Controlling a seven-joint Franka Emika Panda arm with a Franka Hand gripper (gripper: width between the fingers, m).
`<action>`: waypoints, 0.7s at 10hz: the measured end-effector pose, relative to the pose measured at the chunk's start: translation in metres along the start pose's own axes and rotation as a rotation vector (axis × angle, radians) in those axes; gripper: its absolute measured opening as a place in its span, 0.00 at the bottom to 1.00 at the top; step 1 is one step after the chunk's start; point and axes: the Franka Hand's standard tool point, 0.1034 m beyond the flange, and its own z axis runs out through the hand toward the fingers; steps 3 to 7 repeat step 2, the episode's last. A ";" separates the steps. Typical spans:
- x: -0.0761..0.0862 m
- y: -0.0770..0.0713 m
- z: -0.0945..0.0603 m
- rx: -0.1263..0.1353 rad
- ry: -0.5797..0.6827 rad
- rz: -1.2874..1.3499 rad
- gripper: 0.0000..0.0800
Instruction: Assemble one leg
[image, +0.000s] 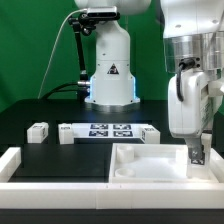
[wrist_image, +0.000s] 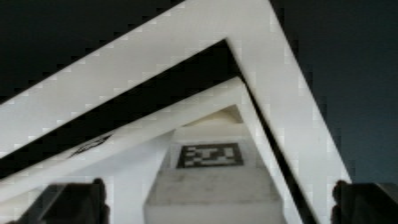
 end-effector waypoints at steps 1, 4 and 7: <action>0.000 0.000 0.000 0.000 0.000 0.000 0.80; 0.000 0.000 0.000 0.000 0.000 0.000 0.81; 0.000 0.000 0.000 0.000 0.000 0.000 0.81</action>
Offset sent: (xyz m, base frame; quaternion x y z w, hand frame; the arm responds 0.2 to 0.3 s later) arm 0.0000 0.0000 0.0000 0.0000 0.0000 0.0000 1.0000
